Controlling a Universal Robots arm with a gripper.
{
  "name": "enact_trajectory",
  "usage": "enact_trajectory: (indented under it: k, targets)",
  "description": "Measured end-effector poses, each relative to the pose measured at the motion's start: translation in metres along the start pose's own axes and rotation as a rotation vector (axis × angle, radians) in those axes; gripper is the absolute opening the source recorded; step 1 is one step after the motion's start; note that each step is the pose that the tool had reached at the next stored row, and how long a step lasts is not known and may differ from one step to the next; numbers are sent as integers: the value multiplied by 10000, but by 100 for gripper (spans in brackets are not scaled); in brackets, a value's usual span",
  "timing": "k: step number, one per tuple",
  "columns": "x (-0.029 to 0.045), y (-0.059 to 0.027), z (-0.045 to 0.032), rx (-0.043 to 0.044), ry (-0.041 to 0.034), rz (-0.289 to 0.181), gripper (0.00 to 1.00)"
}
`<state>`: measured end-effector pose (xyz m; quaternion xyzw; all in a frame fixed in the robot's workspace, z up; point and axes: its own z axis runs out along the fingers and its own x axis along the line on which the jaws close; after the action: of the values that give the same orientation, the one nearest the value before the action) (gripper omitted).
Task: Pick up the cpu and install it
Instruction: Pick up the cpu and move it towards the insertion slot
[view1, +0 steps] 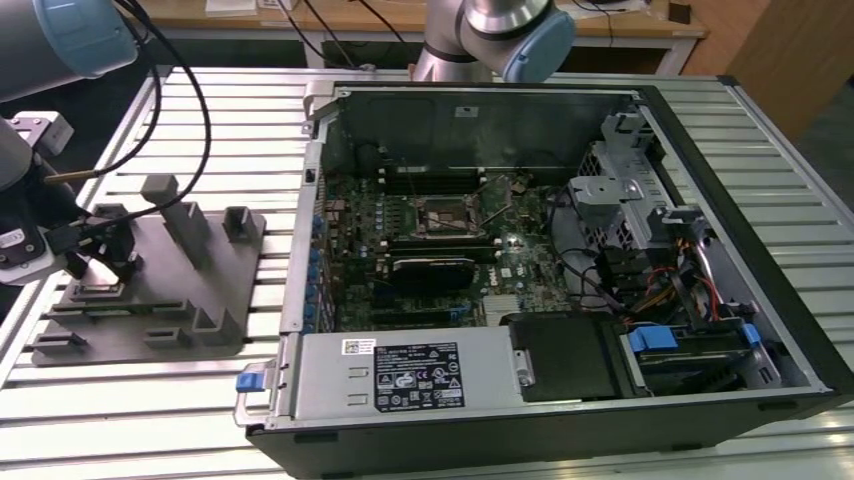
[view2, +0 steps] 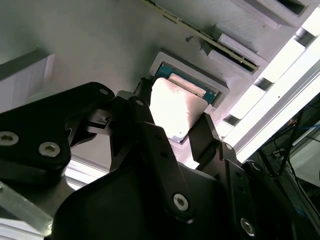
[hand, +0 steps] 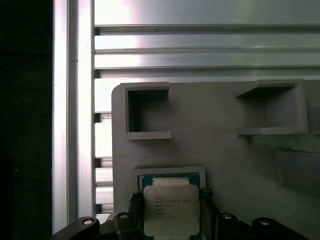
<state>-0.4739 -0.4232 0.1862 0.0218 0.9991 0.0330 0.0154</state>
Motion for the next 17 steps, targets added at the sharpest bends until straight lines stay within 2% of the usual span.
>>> enact_trajectory:
  k: [5, 12, 17]
  targets:
    - [-2, 5, -75, -1, 2, 0, 55]
    - [-4, 8, -119, -3, 4, -37, 55]
    - [-6, 14, -205, -3, 3, -37, 55]
